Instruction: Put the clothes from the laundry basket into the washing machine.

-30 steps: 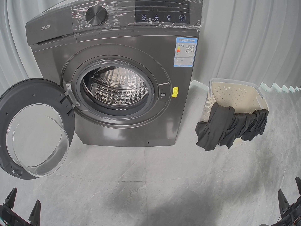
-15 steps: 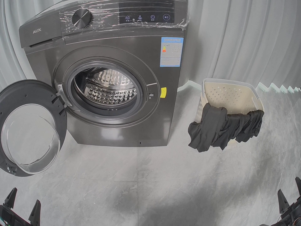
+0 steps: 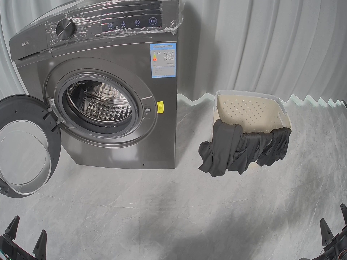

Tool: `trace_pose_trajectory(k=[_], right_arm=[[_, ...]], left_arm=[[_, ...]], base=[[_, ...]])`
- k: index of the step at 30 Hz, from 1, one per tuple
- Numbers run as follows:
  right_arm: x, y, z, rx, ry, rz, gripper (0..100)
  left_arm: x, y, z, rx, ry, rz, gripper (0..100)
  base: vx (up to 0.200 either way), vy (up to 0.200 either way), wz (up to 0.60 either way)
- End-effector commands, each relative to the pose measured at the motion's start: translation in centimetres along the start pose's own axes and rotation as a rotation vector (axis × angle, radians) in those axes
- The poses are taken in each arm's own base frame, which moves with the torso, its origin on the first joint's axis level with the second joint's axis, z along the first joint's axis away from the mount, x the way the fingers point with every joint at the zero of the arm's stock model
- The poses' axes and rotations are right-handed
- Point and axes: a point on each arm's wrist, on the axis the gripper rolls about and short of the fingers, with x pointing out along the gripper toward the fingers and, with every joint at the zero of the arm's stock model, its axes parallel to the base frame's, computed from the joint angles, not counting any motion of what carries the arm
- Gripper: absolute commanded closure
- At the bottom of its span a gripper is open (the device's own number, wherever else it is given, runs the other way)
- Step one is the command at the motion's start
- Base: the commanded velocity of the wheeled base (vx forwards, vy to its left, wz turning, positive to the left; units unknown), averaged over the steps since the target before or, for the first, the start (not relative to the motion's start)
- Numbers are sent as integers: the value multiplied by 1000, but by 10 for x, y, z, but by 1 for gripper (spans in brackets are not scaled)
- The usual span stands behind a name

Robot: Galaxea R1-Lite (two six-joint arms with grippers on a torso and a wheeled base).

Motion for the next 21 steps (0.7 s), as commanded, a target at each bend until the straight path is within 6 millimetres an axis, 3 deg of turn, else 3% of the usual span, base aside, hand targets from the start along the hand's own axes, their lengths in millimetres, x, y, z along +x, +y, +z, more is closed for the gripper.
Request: trace_pose_trajectory(k=[1, 16, 21], right_arm=[[0, 0, -5, 0, 1, 0, 0], [0, 0, -5, 0, 0, 0, 0], [0, 0, -5, 0, 1, 0, 0]], left_arm=[[0, 0, -5, -1, -2, 0, 0], [0, 0, -5, 1, -2, 0, 0], [0, 0, -5, -1, -2, 0, 0]], base=[[0, -200, 0], [0, -200, 0], [0, 0, 0]])
